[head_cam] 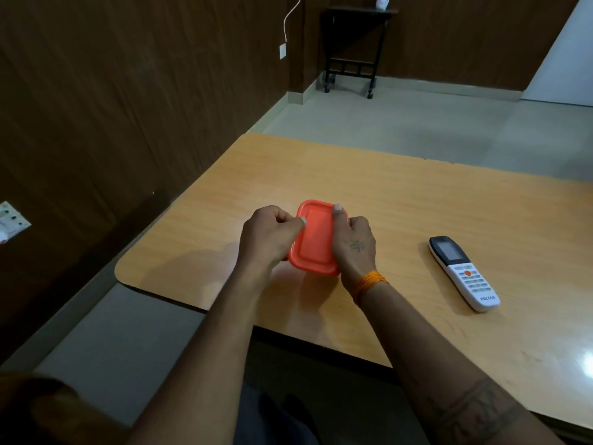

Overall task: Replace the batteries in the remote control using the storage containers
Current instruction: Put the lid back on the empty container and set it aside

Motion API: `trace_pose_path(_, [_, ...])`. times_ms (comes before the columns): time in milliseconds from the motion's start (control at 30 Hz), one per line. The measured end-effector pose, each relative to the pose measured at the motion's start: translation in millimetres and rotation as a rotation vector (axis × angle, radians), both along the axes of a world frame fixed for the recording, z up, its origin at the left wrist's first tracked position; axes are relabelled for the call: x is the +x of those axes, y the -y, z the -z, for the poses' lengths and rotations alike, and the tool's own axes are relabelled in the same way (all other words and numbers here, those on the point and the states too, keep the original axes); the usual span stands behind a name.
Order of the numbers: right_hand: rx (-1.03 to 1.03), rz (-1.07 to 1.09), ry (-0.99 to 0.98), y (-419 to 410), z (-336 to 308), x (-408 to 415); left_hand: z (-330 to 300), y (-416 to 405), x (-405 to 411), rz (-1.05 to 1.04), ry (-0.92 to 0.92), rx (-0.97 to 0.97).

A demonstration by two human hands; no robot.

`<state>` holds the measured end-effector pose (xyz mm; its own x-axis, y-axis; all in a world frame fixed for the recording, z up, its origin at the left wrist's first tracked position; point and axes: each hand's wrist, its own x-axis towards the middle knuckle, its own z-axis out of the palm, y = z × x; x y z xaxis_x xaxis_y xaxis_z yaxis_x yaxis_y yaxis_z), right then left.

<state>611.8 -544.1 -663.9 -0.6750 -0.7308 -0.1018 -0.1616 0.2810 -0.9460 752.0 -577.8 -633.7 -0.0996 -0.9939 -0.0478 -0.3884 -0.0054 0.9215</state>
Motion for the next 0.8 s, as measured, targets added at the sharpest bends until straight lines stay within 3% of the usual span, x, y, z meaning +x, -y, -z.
trace_pose_path(267, [-0.013, -0.116, 0.105, -4, -13, 42, -12, 1, 44, -0.136, -0.065, -0.036])
trace_pose_path(533, [-0.013, -0.243, 0.392, 12, -11, 125, -22, 26, 154, -0.056, 0.008, 0.107])
trace_pose_path(667, [0.002, -0.337, 0.545, 28, -11, 171, -22, 37, 205, -0.189, -0.001, 0.107])
trace_pose_path(800, [0.044, -0.373, 0.571, 46, -7, 208, -9, 46, 241, -0.319, 0.003, 0.132])
